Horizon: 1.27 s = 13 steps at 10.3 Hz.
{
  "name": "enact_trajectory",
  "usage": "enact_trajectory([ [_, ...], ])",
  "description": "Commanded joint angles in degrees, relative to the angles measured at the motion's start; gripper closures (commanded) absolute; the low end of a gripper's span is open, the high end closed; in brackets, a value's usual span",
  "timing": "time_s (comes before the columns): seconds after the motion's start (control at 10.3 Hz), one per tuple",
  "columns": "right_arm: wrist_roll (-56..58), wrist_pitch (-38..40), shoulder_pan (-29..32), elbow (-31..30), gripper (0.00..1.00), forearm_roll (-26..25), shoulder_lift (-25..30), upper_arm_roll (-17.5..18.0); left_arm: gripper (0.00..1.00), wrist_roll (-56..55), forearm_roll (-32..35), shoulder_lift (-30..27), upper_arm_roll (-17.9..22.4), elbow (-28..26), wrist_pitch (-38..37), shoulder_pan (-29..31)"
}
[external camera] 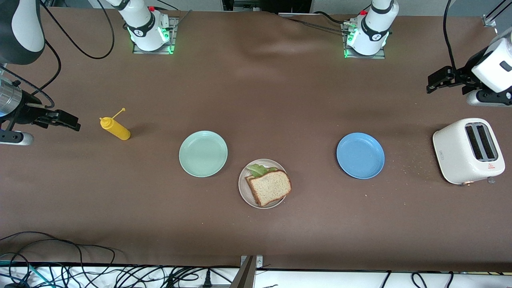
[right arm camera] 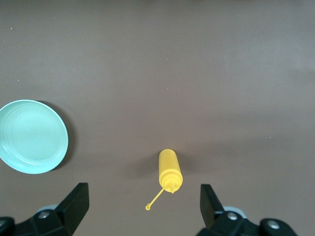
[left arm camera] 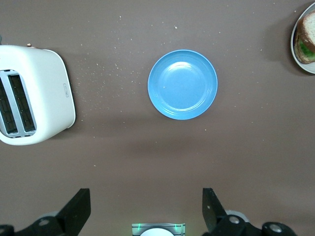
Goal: Make sandwich on beige plate with both arms
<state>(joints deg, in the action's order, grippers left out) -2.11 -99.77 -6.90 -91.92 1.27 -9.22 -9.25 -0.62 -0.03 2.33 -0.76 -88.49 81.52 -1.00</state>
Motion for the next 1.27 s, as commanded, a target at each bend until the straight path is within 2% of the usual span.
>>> enact_trajectory([
  [0.0,-0.43,-0.52,0.13,-1.07,0.0,0.13,0.87,0.19,0.0,2.54,-0.59,3.64,0.23,2.45,-0.22,0.38],
  [0.29,-0.43,-0.52,0.13,-1.07,0.0,0.13,0.87,0.19,0.0,4.93,-0.5,6.19,0.85,8.05,-0.22,2.05],
  [0.49,-0.43,-0.52,0.13,-1.07,0.0,0.13,0.87,0.19,0.0,5.28,-1.2,6.37,0.76,8.51,-0.39,4.77],
  [1.17,-0.43,-0.08,0.13,-0.98,0.0,0.22,0.95,0.11,0.0,5.11,-0.94,6.28,0.32,10.89,-0.39,3.9],
])
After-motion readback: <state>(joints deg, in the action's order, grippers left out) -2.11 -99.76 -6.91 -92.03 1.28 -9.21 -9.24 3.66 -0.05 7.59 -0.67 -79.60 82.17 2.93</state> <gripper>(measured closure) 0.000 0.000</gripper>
